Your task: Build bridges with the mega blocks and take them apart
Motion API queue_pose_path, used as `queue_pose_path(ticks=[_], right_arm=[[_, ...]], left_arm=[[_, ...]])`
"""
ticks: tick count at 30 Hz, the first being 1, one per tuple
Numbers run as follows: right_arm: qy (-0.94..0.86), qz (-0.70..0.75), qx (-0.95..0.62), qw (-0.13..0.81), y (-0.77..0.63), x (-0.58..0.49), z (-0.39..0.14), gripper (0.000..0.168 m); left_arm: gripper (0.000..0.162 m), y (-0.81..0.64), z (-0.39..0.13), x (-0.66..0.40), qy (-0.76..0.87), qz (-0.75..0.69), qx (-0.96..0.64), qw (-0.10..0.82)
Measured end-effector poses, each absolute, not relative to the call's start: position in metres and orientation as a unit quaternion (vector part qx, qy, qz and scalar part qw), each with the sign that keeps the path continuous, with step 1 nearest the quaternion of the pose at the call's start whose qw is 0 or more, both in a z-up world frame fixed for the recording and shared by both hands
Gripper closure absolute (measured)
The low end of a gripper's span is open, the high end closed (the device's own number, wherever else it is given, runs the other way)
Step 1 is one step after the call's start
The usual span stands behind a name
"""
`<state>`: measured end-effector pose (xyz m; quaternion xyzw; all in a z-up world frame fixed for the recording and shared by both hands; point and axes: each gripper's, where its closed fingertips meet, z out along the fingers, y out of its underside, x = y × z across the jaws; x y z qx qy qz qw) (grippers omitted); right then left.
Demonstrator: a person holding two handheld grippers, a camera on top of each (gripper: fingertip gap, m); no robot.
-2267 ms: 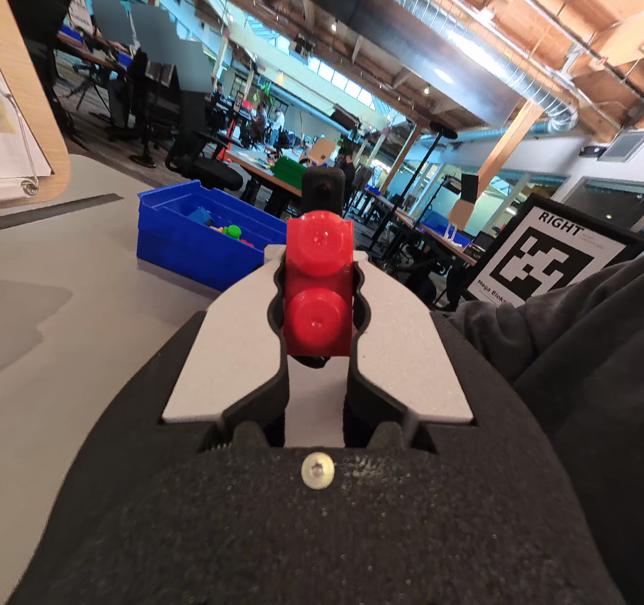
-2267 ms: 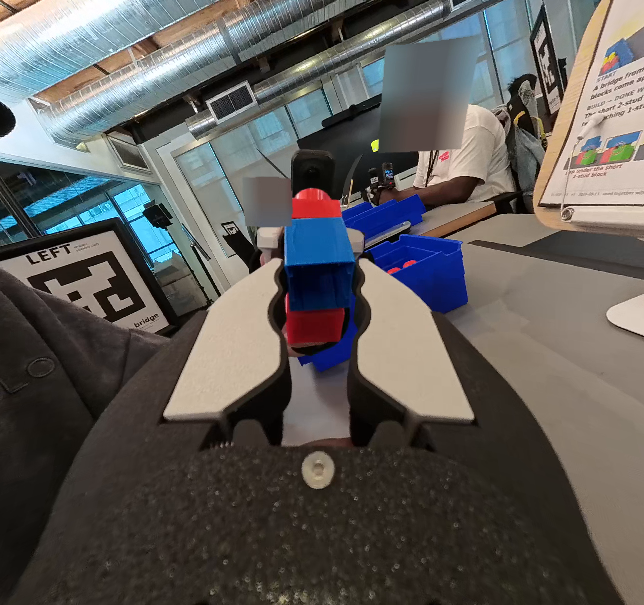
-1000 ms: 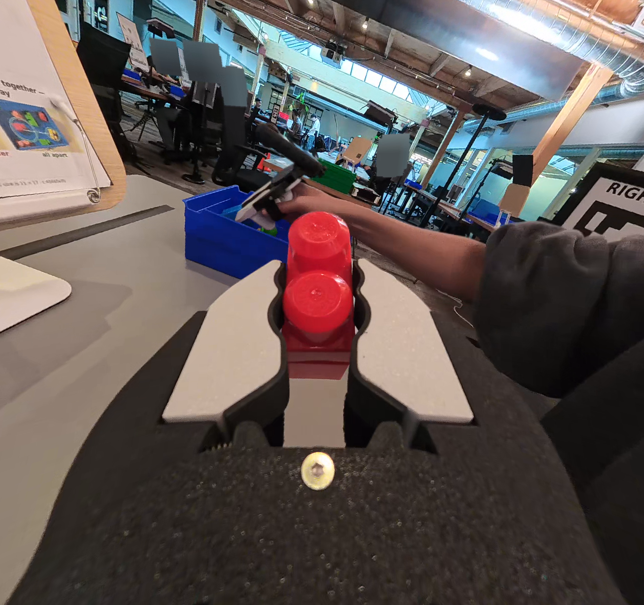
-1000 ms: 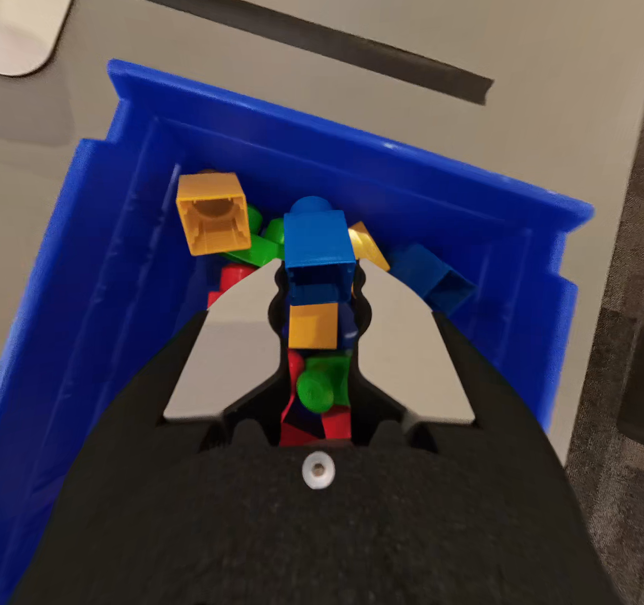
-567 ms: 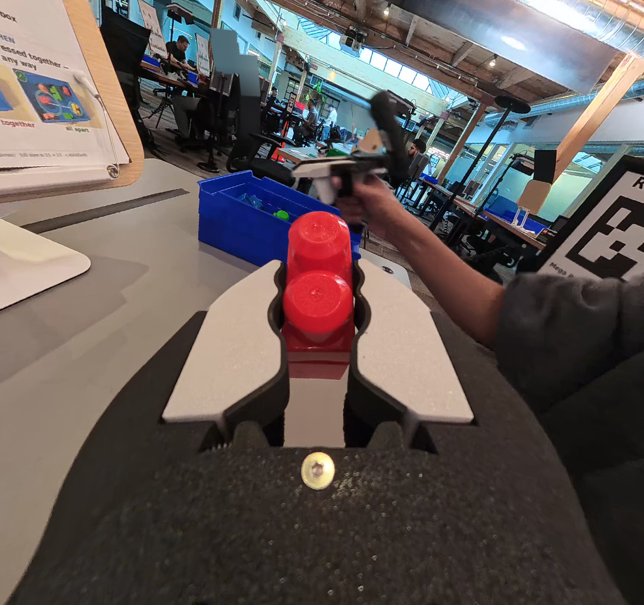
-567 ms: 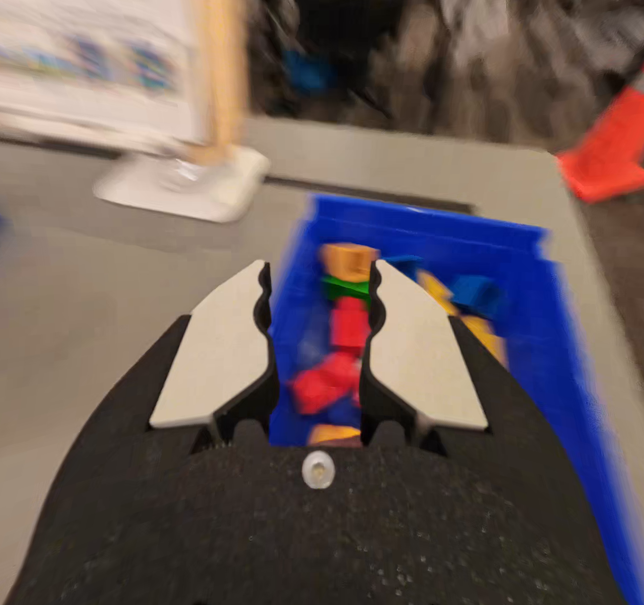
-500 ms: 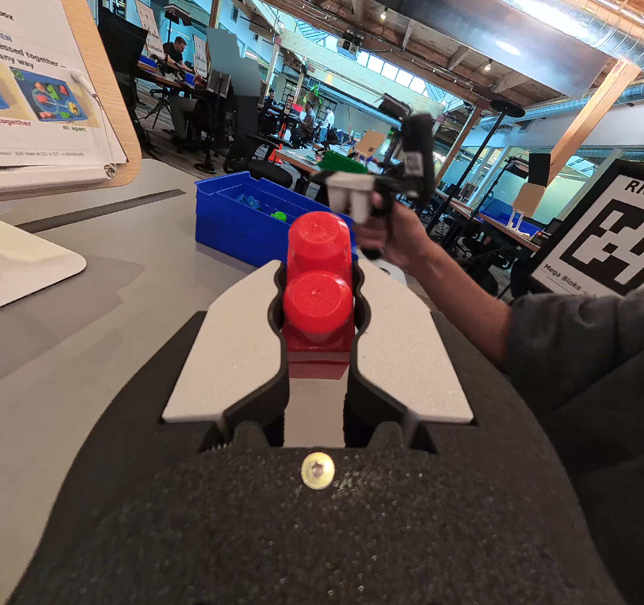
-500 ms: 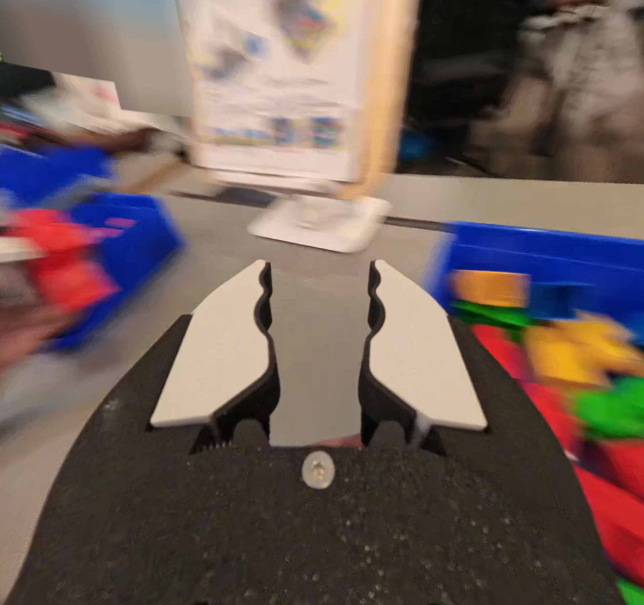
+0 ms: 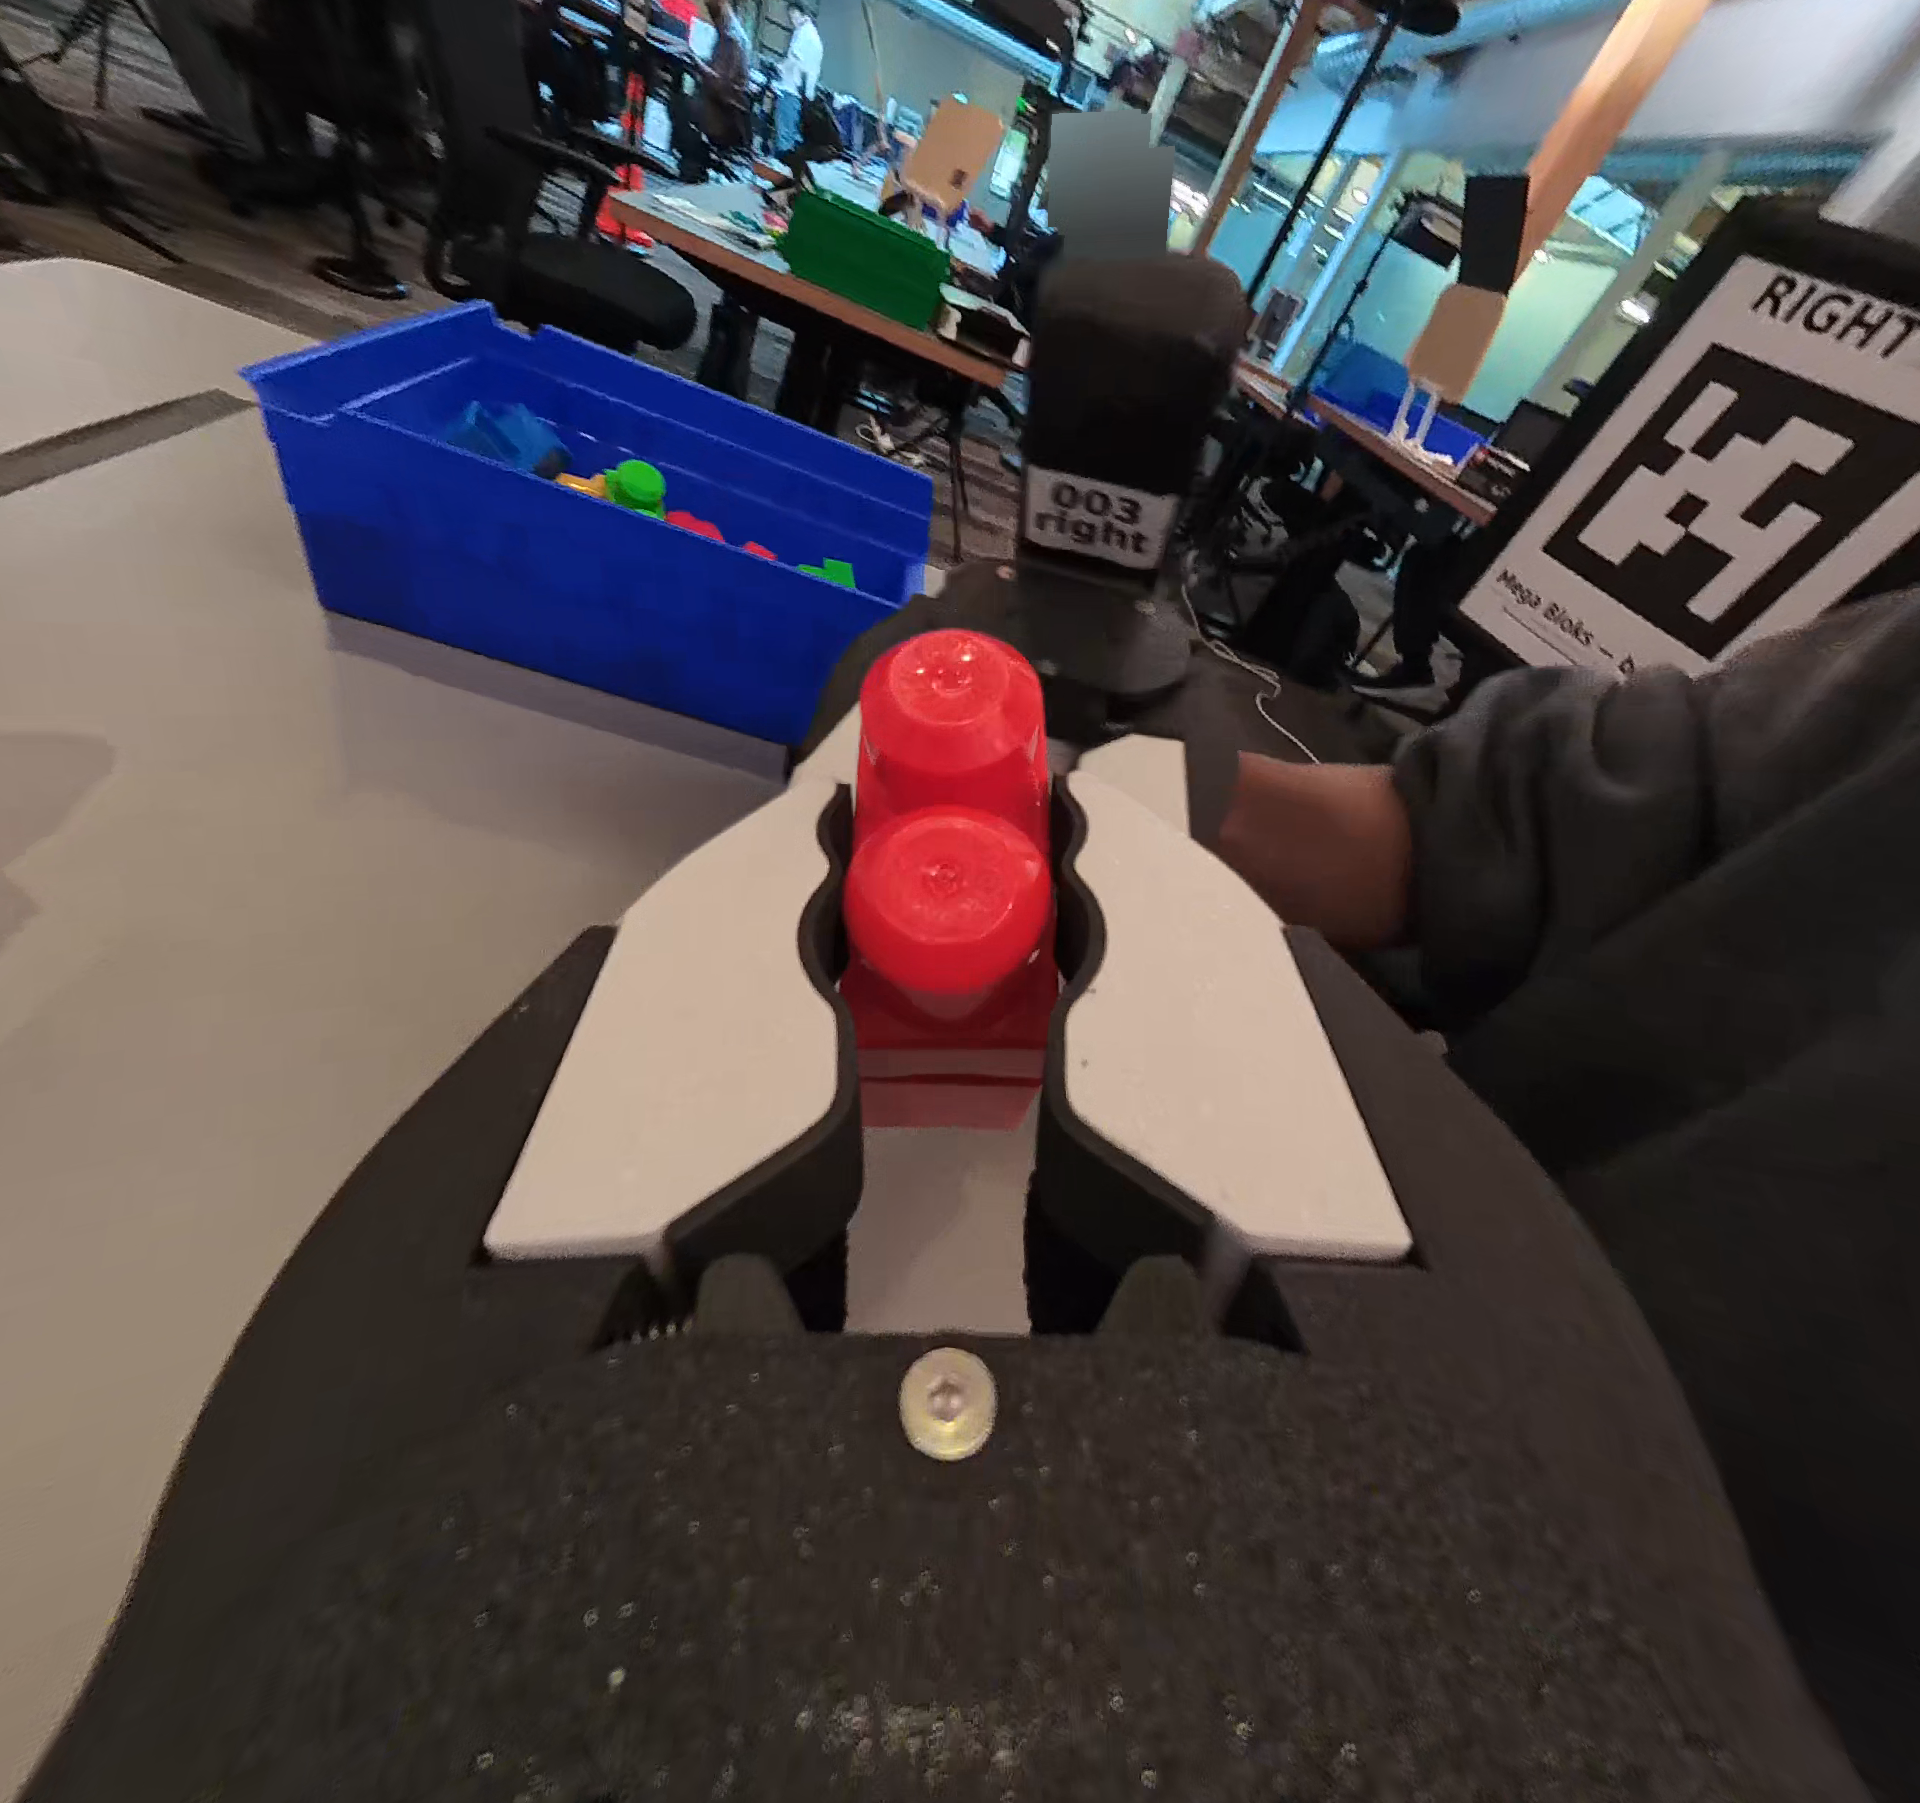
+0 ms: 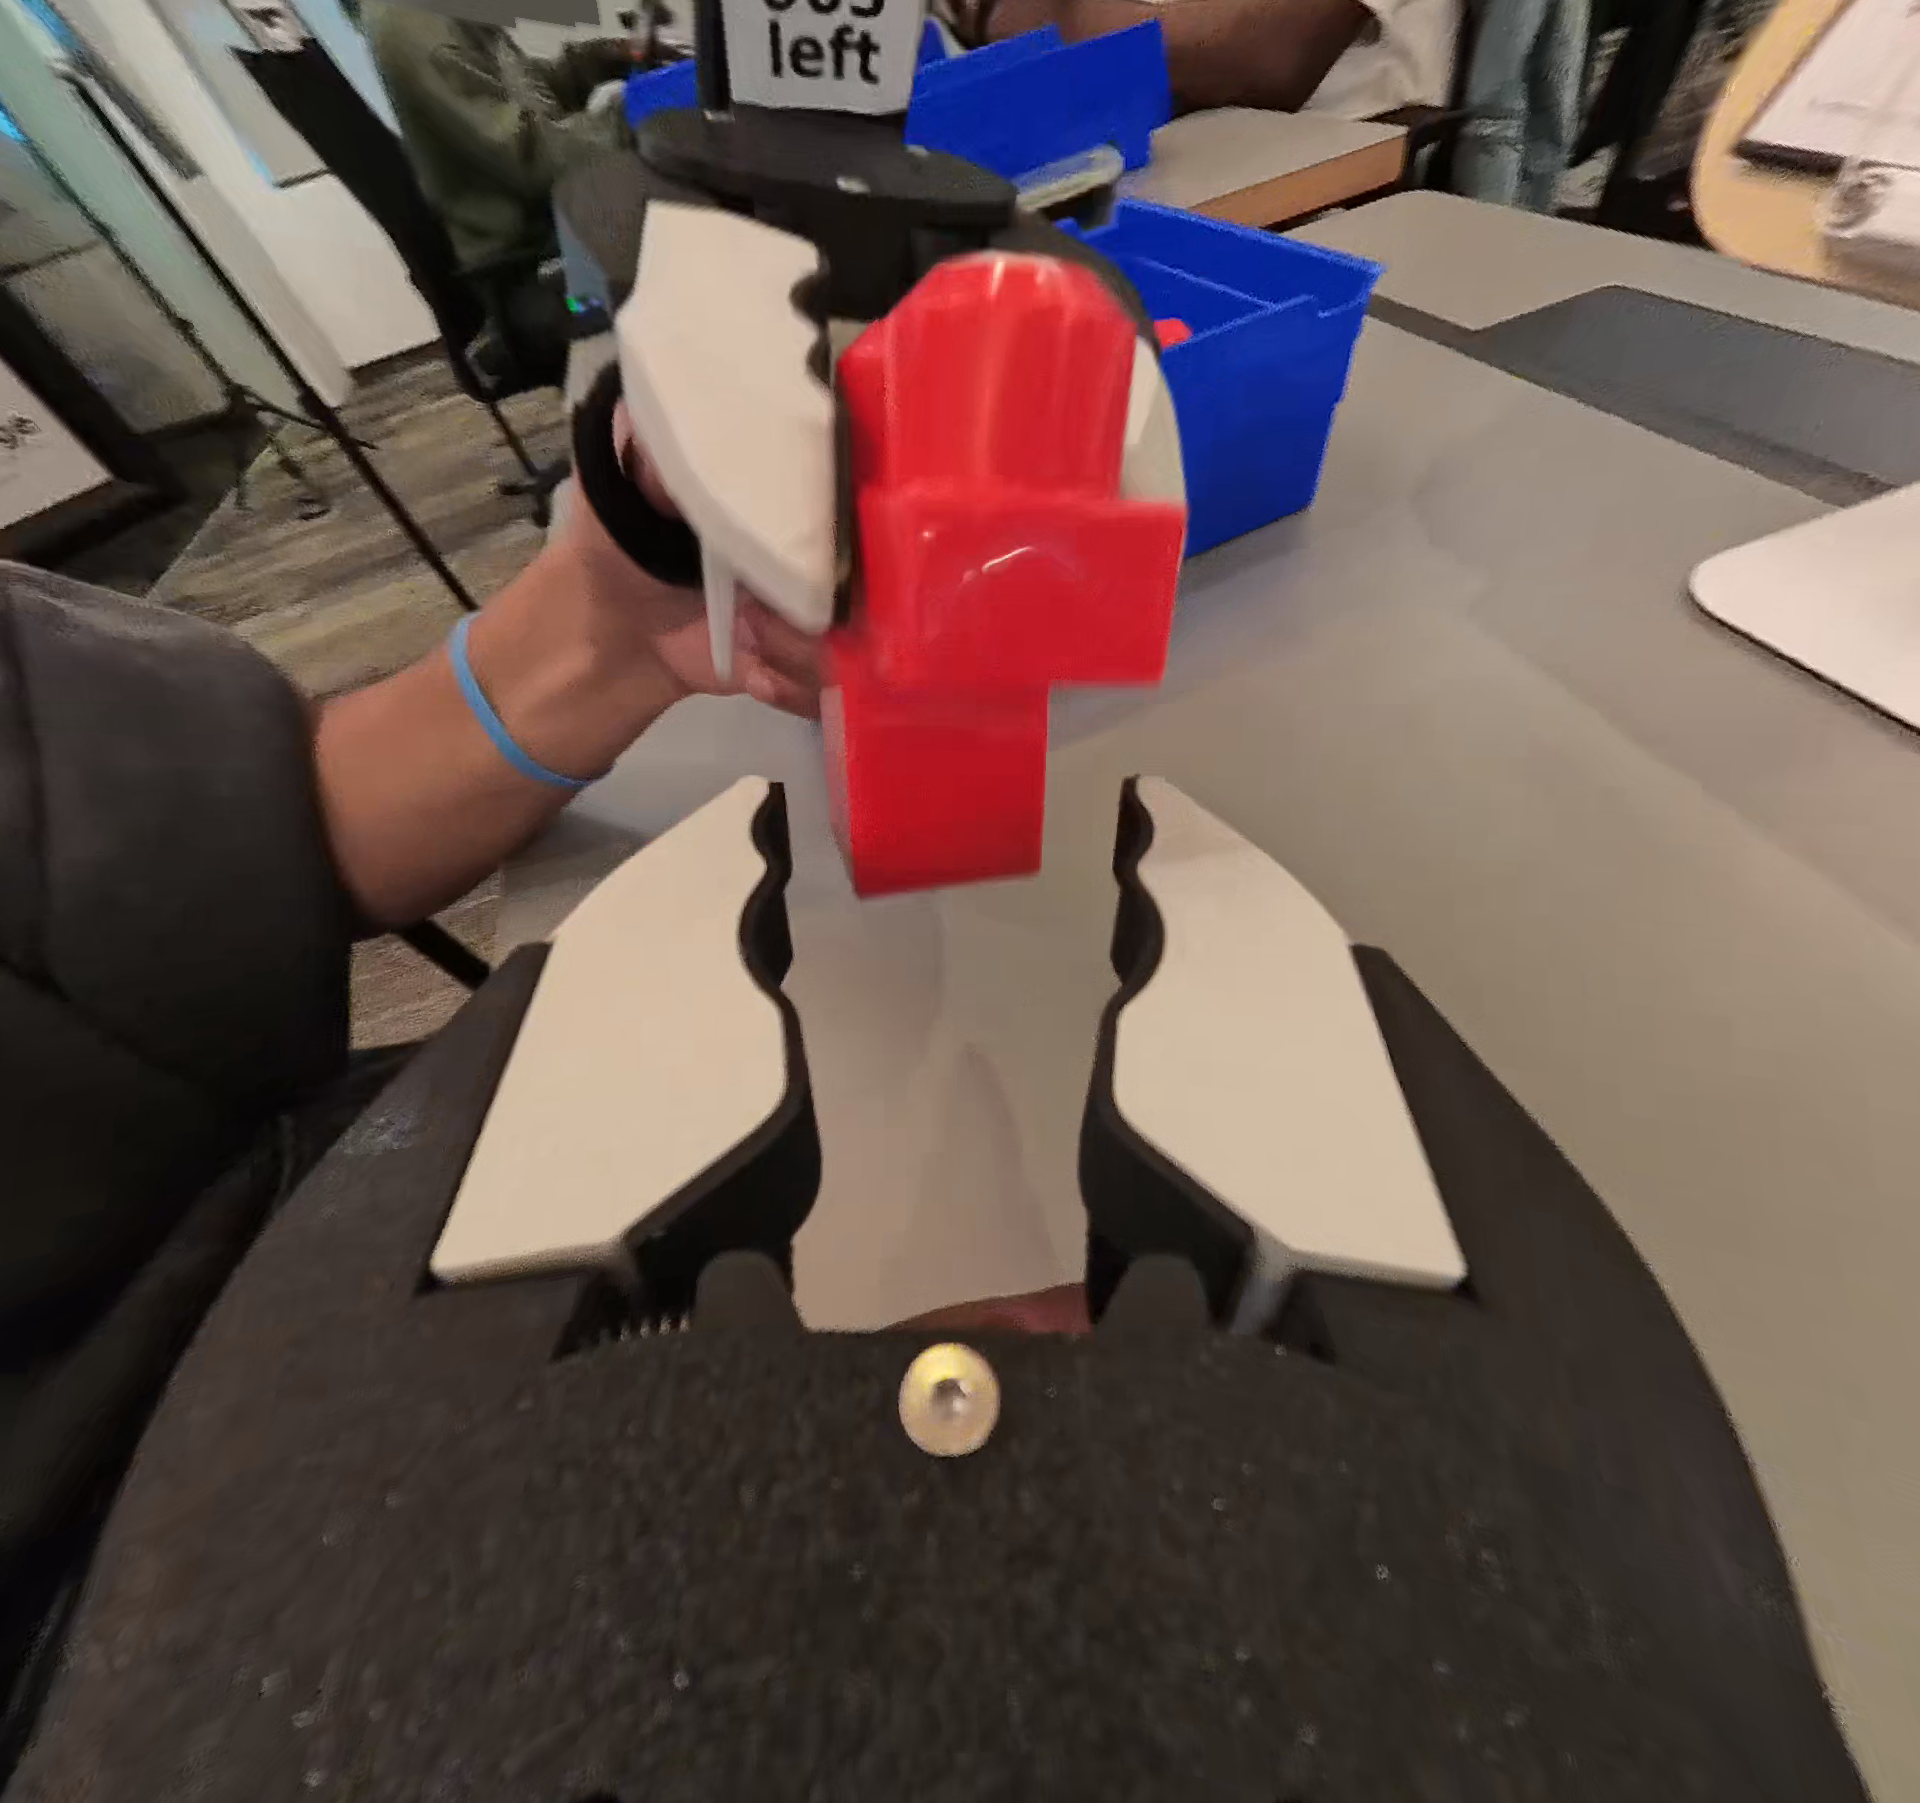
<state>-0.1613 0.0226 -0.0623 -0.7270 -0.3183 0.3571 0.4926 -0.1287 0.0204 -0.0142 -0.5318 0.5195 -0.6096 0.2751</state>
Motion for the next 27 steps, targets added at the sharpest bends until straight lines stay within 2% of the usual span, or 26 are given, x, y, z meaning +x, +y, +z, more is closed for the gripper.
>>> queue_pose_path(ticks=[2,8,11,14,16,20,23,27], right_arm=[[-0.330,0.380,-0.717,0.482,0.020,-0.166,-0.062,0.129],[-0.316,0.387,-0.715,0.489,0.015,-0.167,-0.077,0.131],[-0.340,0.358,-0.741,0.455,0.011,-0.158,-0.091,0.131],[-0.382,0.265,-0.787,0.406,0.007,-0.137,-0.129,0.132],[-0.350,0.310,-0.773,0.428,0.005,-0.131,-0.116,0.132],[-0.326,0.238,-0.800,0.445,0.012,-0.092,-0.103,0.131],[-0.295,0.205,-0.776,0.518,0.010,-0.063,-0.054,0.131],[-0.162,0.037,-0.783,0.599,0.003,0.057,0.015,0.131]], left_arm=[[0.126,0.015,-0.017,-0.127,0.531,-0.606,-0.527,0.270],[0.127,0.012,-0.031,-0.127,0.546,-0.597,-0.529,0.257],[0.127,0.010,-0.042,-0.125,0.566,-0.572,-0.537,0.254],[0.127,0.010,-0.007,-0.136,0.517,-0.653,-0.485,0.266],[0.127,0.018,0.002,-0.148,0.511,-0.658,-0.479,0.278],[0.127,0.038,-0.015,-0.151,0.509,-0.617,-0.523,0.295],[0.127,0.053,-0.011,-0.146,0.469,-0.619,-0.540,0.325],[0.126,0.056,-0.016,-0.144,0.482,-0.583,-0.550,0.353]])
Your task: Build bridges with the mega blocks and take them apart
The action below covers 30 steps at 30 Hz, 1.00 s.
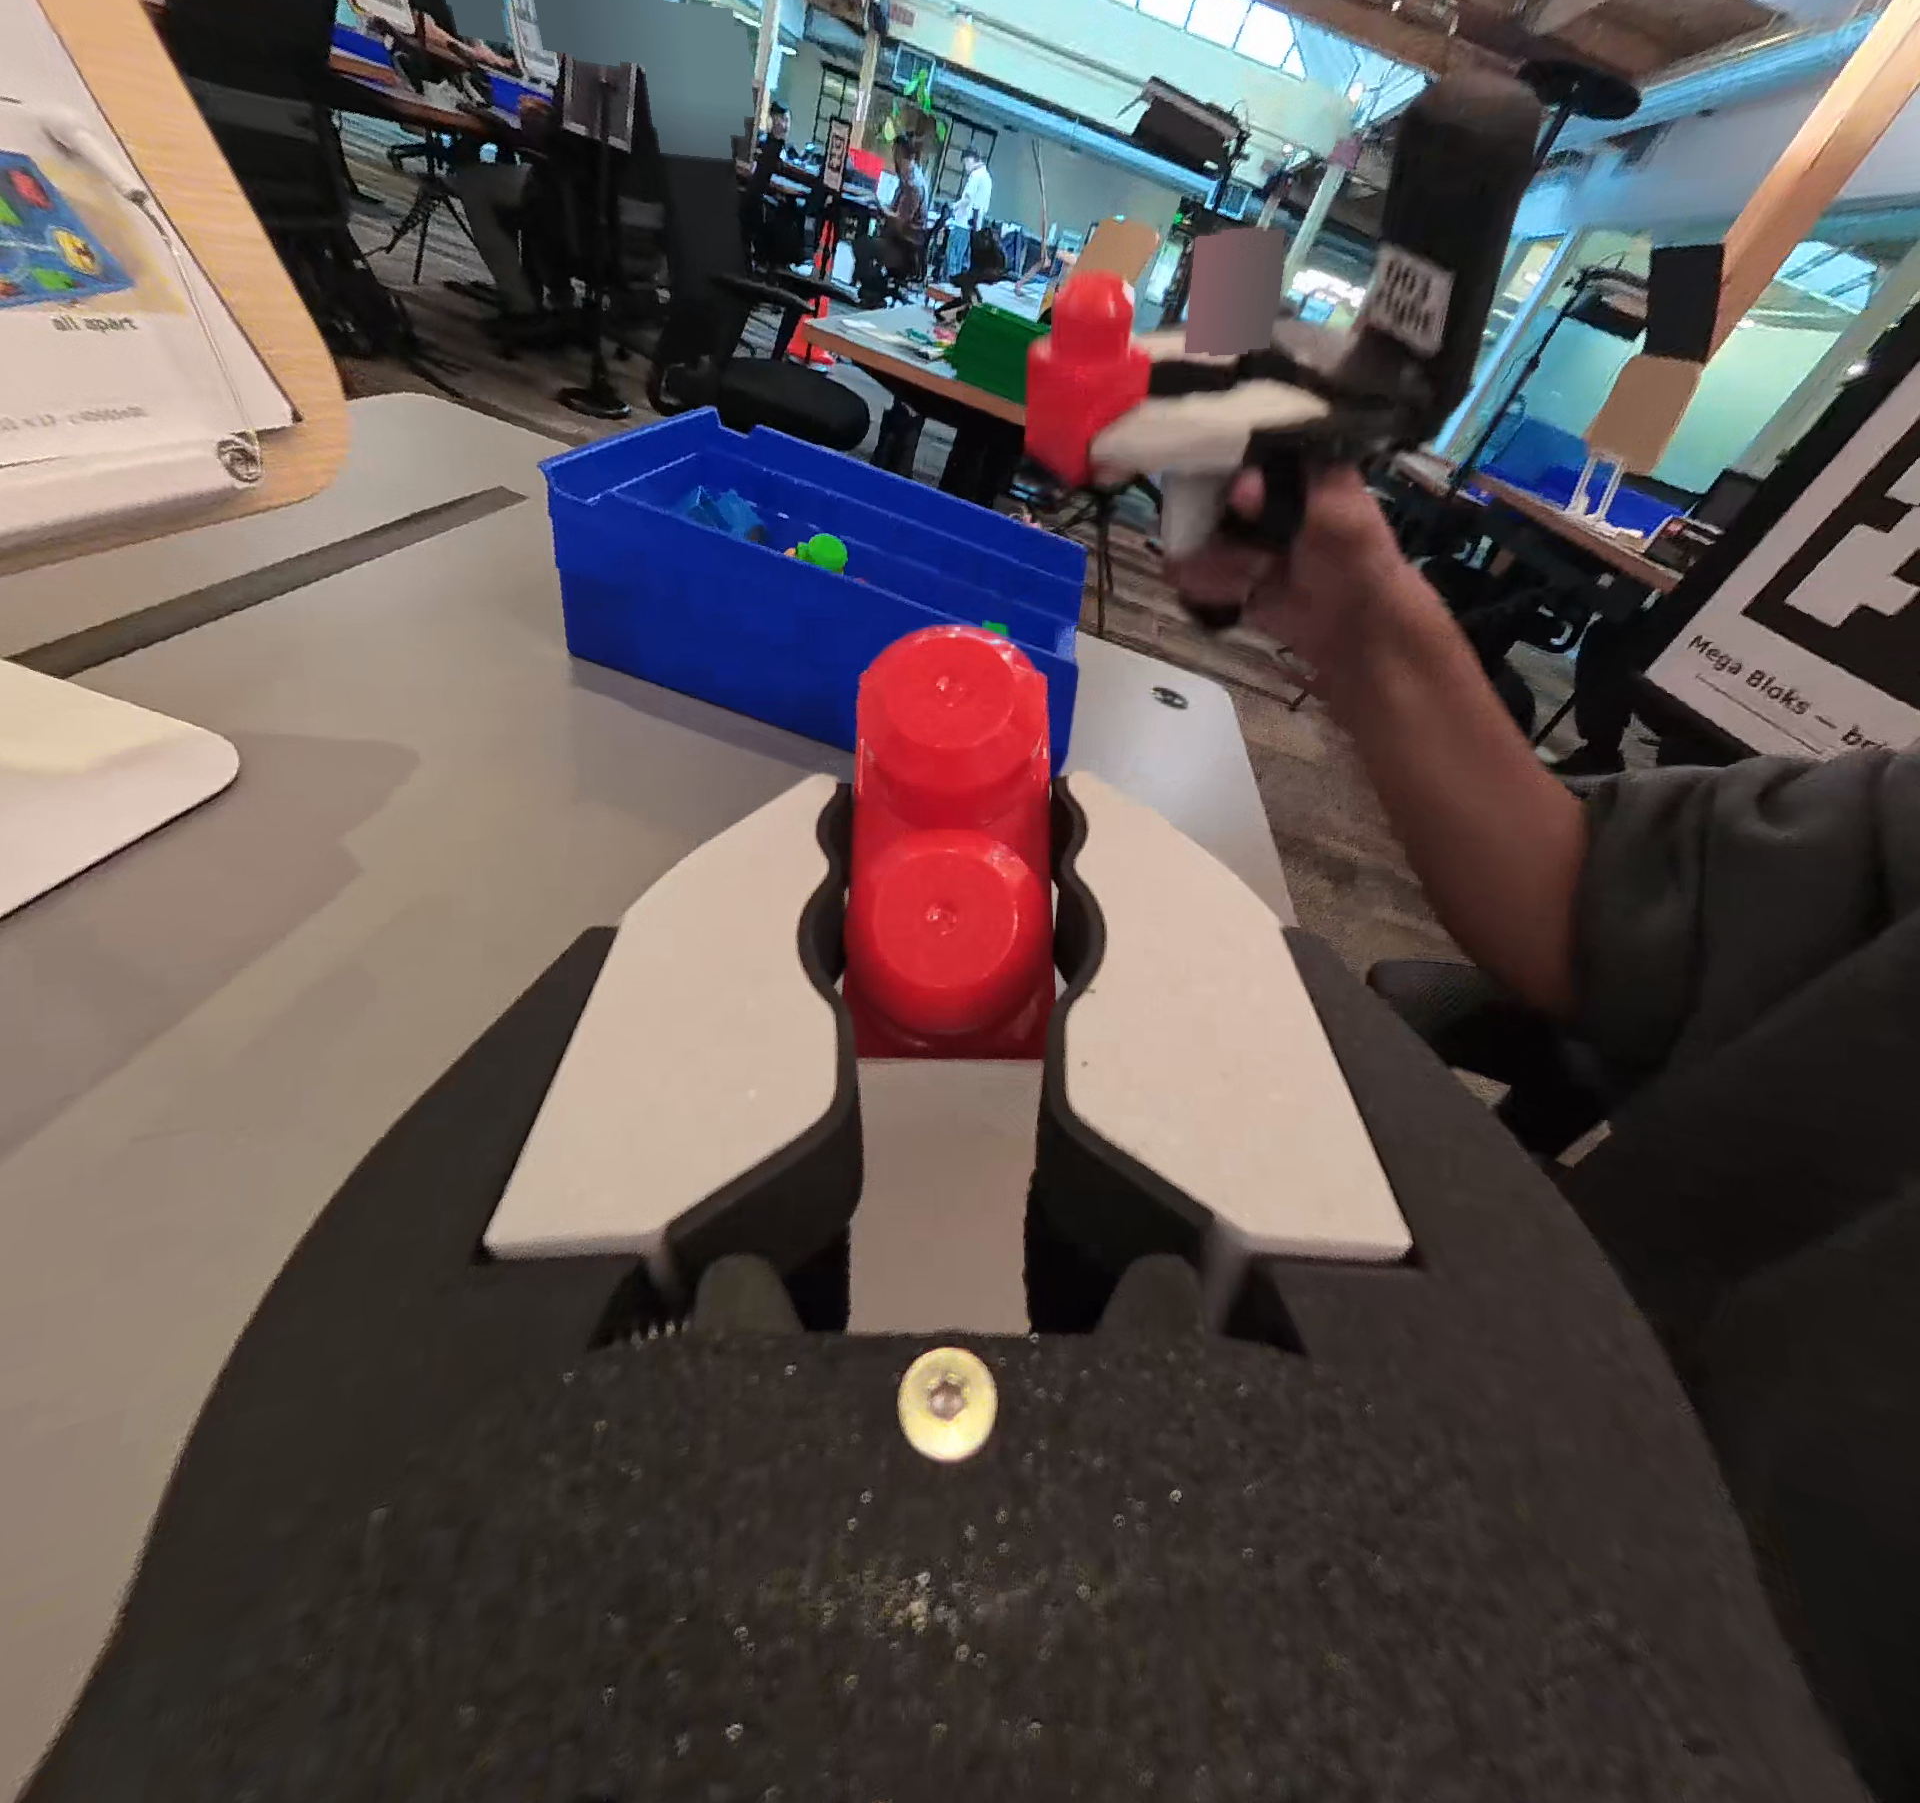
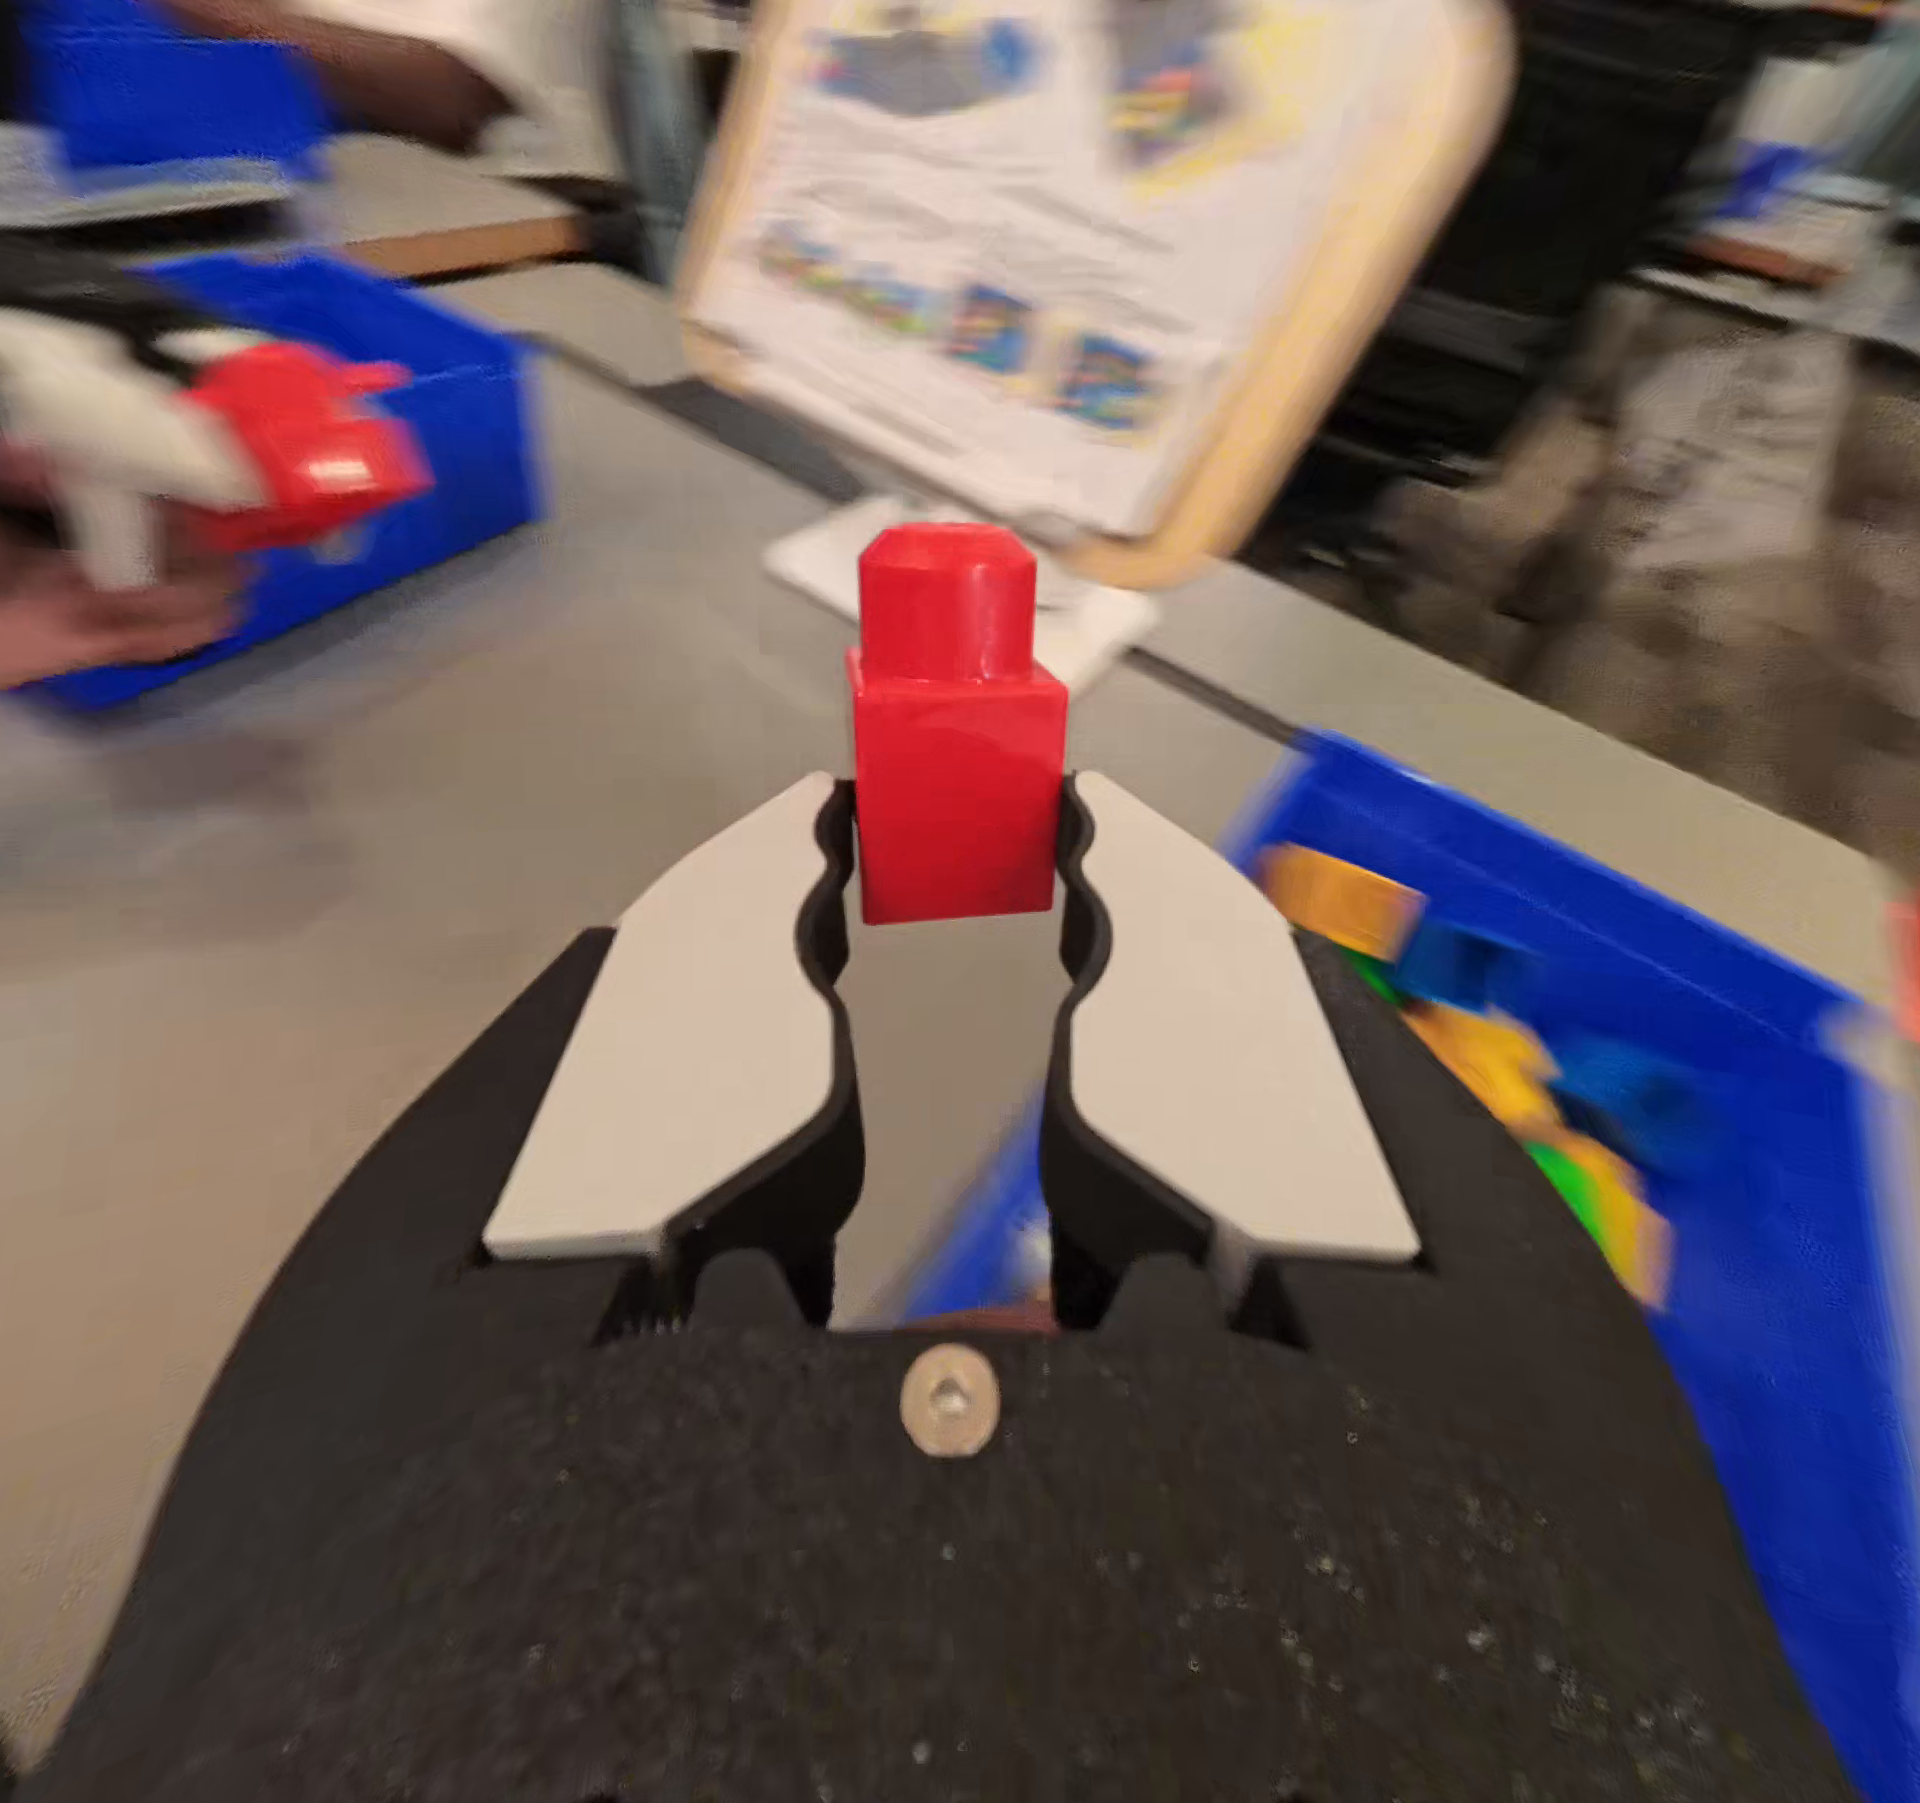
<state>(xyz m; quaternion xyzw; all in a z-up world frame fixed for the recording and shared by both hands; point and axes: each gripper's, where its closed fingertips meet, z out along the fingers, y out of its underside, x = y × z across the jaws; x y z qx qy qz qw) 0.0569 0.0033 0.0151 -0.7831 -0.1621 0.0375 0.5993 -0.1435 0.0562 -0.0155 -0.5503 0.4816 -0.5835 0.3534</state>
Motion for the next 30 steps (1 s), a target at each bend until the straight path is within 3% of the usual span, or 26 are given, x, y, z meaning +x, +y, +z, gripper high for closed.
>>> queue_pose_path(ticks=[2,7,14,19,22,24,27,30], right_arm=[[-0.086,-0.009,-0.822,0.563,-0.002,0.125,0.018,0.131],[-0.070,-0.042,-0.938,0.338,0.000,0.212,-0.054,0.131],[-0.187,0.035,-0.974,0.124,0.007,0.179,-0.136,0.131],[-0.219,-0.011,-0.975,0.047,0.013,0.174,-0.156,0.130],[-0.206,-0.023,-0.975,0.078,0.019,0.175,-0.147,0.108],[-0.182,-0.034,-0.971,0.149,0.019,0.174,-0.123,0.108],[-0.127,-0.040,-0.923,0.360,0.021,0.152,-0.063,0.109],[-0.088,0.098,-0.798,0.588,0.013,0.070,-0.020,0.109]], left_arm=[[0.127,0.057,-0.016,-0.142,0.479,-0.581,-0.555,0.353],[0.127,0.052,-0.011,-0.140,0.475,-0.600,-0.547,0.340],[0.126,0.046,-0.013,-0.136,0.484,-0.600,-0.545,0.330],[0.126,0.046,-0.016,-0.136,0.484,-0.600,-0.549,0.323],[0.127,0.048,-0.017,-0.138,0.481,-0.599,-0.552,0.324],[0.126,0.049,-0.017,-0.140,0.478,-0.598,-0.554,0.327],[0.126,0.051,-0.019,-0.143,0.479,-0.592,-0.559,0.328],[0.126,0.053,-0.023,-0.143,0.479,-0.588,-0.565,0.326]])
